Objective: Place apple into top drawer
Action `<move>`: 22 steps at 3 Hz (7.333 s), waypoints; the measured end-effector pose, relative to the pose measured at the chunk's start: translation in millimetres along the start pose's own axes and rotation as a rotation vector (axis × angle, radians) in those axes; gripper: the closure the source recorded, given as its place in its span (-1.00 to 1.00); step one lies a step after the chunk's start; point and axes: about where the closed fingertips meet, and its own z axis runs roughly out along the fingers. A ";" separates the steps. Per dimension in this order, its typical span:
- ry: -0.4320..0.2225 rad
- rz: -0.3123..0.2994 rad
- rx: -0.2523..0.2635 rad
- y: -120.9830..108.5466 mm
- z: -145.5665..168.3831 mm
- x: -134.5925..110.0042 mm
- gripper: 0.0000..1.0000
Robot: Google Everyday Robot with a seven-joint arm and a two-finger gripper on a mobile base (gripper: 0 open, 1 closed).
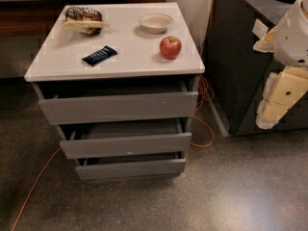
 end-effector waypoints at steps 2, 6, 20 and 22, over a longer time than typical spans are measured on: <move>-0.023 -0.026 -0.002 -2.2 9.0 -9.4 -1.00; -0.179 -0.245 -0.004 -27.9 147.0 -64.2 -1.00; -0.296 -0.209 -0.001 -75.9 350.5 -84.8 1.00; -0.310 -0.210 -0.023 -37.6 334.5 -80.4 1.00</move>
Offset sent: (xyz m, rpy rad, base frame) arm 0.0102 0.0154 -0.0151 0.0229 0.0108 0.0563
